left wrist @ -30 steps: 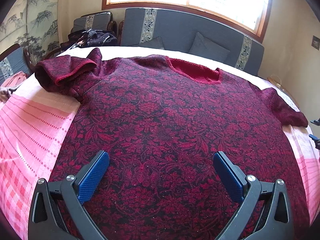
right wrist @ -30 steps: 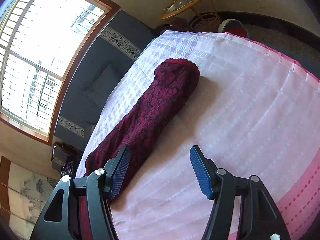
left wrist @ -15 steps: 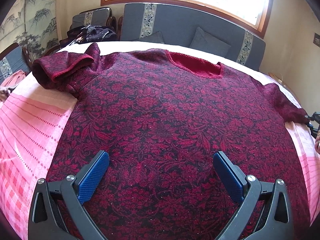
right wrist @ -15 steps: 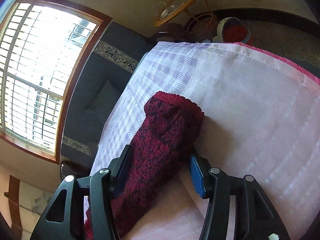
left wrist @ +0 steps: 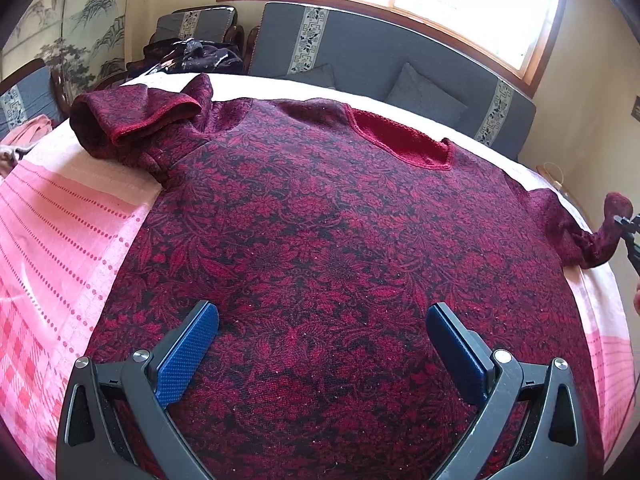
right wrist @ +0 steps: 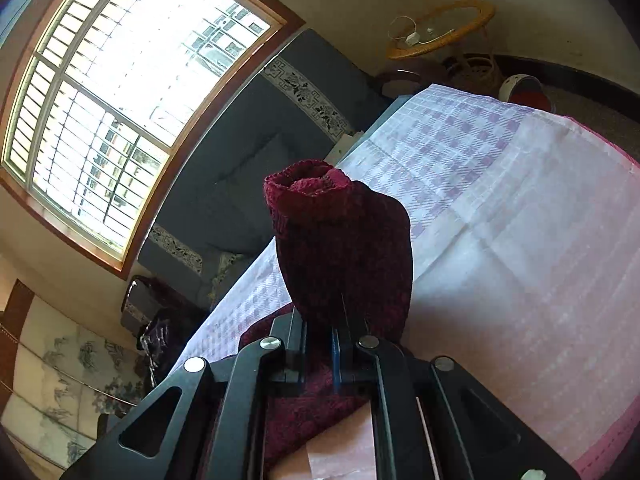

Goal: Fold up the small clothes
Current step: 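Grasp the sleeve cuff with the right gripper and lift it, then fold the held sleeve across the sweater body with the right gripper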

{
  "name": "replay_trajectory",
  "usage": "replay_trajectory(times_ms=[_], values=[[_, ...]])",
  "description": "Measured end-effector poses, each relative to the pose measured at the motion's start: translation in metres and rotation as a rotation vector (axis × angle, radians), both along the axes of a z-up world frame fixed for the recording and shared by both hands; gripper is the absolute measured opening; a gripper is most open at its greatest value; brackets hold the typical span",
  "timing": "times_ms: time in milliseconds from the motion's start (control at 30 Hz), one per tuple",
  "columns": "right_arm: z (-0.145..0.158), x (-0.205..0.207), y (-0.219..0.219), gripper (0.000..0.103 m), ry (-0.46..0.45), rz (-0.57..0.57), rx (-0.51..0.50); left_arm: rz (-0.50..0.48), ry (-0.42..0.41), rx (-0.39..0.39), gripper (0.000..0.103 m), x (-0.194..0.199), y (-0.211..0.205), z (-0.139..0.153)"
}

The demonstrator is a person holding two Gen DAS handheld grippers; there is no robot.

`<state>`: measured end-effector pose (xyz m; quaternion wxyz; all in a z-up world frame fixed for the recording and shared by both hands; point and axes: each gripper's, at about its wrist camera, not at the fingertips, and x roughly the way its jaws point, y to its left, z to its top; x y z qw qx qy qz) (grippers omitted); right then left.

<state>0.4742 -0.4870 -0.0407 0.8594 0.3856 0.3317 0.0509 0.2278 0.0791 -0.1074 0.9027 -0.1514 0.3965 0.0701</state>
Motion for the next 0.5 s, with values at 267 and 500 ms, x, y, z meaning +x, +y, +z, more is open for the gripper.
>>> replay_trajectory(times_ms=[267,500], values=[[-0.005,0.009,0.157,0.008,-0.007,0.271,-0.022,0.061,-0.035,-0.036,0.103,-0.006,0.010,0.002],[-0.044,0.003,0.259,0.008,0.063,0.404,0.028,0.135,-0.067,-0.087,0.103,-0.012,0.027,0.003]])
